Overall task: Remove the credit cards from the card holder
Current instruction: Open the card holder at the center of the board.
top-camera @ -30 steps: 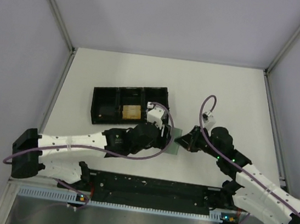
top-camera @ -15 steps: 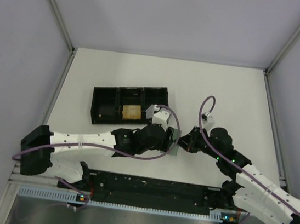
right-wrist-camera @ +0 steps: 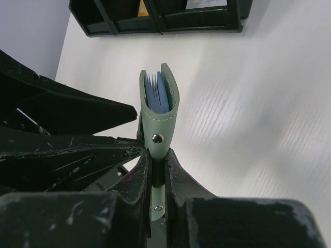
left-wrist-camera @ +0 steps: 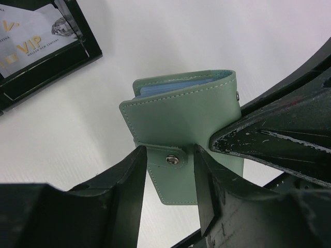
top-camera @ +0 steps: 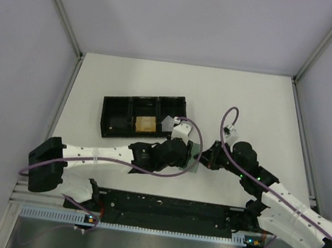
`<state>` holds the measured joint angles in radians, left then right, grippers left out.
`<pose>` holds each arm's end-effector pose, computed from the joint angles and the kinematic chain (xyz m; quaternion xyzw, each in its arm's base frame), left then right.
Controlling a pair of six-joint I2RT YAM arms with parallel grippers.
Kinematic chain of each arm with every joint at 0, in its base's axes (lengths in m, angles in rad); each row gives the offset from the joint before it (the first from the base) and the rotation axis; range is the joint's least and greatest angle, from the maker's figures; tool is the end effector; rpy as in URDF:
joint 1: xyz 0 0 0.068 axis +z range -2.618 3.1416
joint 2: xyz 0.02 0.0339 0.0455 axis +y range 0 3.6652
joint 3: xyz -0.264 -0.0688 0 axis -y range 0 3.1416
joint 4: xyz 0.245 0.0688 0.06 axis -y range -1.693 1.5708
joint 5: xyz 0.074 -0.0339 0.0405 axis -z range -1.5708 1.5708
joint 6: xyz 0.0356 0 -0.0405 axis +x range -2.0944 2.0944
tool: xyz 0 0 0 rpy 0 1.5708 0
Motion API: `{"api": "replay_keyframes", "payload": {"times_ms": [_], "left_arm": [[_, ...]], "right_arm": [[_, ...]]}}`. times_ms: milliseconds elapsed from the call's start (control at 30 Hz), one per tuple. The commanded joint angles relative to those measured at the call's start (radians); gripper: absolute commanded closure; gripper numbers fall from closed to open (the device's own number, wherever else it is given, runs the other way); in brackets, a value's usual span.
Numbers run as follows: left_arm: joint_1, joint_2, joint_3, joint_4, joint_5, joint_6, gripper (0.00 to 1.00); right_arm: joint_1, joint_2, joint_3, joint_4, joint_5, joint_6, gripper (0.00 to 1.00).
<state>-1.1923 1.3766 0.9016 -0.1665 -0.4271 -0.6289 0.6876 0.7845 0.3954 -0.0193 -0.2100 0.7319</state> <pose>0.1244 -0.2730 0.2502 0.1516 0.8656 -0.2297 0.4182 0.1363 0.1215 0.2194 -0.0391 0.8323 0.4222 0.3571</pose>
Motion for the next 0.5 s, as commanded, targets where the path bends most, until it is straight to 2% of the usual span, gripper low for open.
{"api": "replay_keyframes", "payload": {"times_ms": [0,233,300,433,467], "left_arm": [[-0.004,0.032,0.036,-0.031,-0.022,-0.005,0.56],[-0.004,0.058,0.065,-0.096,-0.048,-0.008,0.60],[-0.004,0.061,0.066,-0.100,-0.048,-0.008,0.68],[-0.004,0.065,0.075,-0.139,-0.082,-0.032,1.00],[-0.004,0.068,0.085,-0.158,-0.099,-0.041,1.00]], "right_arm": [[0.020,-0.027,0.063,0.042,-0.011,-0.008,1.00],[0.020,-0.028,0.069,0.036,-0.008,-0.009,1.00],[0.020,-0.028,0.069,0.033,-0.006,-0.012,1.00],[0.021,-0.028,0.071,0.028,-0.002,-0.014,1.00],[0.020,-0.028,0.071,0.024,0.000,-0.014,1.00]]}}
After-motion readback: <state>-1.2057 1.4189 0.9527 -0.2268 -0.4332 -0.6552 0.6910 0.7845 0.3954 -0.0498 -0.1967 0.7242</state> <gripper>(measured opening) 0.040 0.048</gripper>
